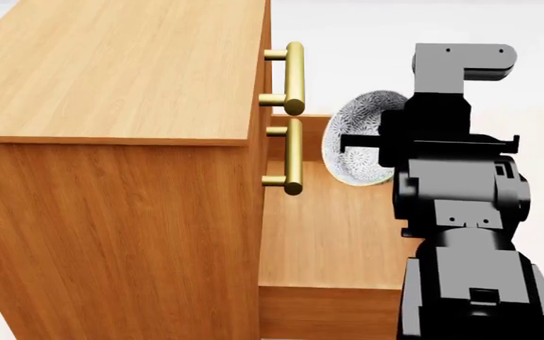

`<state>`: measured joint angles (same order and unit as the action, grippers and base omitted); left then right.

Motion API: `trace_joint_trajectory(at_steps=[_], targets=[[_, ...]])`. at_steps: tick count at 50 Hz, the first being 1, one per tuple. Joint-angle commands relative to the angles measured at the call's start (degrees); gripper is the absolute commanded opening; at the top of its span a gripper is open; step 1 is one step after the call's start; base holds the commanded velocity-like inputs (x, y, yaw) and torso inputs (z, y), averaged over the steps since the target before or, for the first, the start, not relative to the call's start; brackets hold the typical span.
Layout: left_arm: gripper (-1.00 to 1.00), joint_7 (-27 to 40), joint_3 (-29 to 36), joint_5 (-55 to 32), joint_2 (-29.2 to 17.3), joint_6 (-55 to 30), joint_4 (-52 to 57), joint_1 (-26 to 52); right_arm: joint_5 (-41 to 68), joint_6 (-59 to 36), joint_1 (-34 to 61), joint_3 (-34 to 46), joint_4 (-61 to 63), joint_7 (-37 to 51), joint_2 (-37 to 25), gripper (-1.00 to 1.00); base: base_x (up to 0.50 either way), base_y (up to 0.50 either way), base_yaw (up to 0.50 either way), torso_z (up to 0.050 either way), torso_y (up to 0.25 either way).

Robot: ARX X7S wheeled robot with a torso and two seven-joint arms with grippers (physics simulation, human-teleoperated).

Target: Put the bowl in the bottom drawer of the cabinet and close it.

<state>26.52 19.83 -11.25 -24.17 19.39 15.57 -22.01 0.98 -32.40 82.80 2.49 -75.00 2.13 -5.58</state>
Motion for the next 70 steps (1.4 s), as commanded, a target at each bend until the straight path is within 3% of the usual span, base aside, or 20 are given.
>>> trace_joint_trajectory(at_steps=[1,70], targets=[[1.00,0.20,0.10,0.00,-0.20,-0.09,0.30,-0.03,-0.38,-0.57,-0.62,-0.88,0.03,-0.98,0.32,-1.00,0.00,0.00,0.00,0.000,0.000],[1.00,1.01,0.83,-0.04,-0.92,0.27,0.51,0.15,-0.41,-5.85,-4.06,-5.66,0.03,-6.65,1.24,-1.00,0.00,0.00,0.00,0.000,0.000]])
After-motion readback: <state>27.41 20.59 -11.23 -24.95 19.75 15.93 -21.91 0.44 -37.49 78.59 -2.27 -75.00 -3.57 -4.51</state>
